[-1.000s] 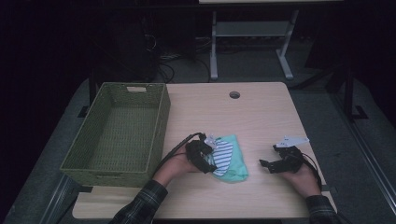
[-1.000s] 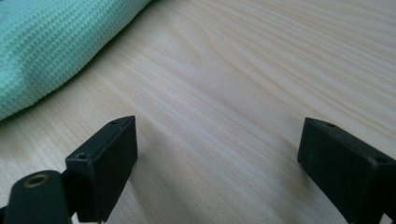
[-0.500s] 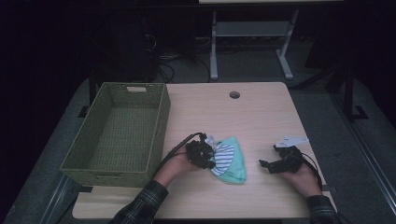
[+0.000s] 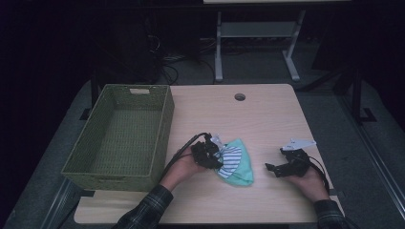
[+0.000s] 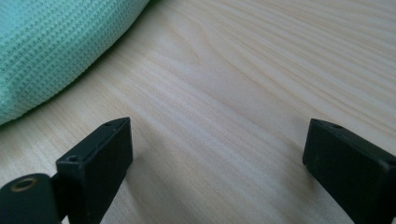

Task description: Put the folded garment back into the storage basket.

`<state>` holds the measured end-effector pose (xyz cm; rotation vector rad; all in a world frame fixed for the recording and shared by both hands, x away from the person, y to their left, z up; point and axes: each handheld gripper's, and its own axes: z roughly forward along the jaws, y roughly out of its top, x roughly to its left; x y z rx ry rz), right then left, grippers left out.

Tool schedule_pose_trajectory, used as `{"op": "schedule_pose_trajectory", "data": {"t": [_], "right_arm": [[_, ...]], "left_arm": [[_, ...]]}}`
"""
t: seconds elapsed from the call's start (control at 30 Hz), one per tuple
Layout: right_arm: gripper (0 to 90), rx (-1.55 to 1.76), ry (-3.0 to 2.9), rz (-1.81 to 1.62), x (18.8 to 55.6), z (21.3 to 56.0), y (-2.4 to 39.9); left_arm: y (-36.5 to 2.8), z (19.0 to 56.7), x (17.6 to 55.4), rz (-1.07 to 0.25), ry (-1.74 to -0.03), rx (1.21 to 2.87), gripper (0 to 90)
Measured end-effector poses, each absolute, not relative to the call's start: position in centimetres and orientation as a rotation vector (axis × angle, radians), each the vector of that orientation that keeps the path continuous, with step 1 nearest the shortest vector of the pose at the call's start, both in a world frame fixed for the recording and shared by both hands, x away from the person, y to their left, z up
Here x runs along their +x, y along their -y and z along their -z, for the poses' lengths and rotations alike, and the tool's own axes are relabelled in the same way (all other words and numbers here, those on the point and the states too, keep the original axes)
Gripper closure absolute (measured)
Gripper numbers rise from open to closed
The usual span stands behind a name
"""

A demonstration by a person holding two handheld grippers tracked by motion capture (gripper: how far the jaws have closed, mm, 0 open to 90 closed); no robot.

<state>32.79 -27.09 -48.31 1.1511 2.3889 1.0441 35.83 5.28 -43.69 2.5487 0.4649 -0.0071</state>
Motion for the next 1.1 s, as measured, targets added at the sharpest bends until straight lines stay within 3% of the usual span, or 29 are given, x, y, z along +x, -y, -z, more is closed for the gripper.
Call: {"op": "schedule_pose_trajectory", "data": {"t": [1.1], "right_arm": [[8.1,1.16,-2.38,-1.032,32.8,48.3,27.1]], "left_arm": [[-8.4,35.7,36.2,-0.03,-0.54,2.413,77.7]]}}
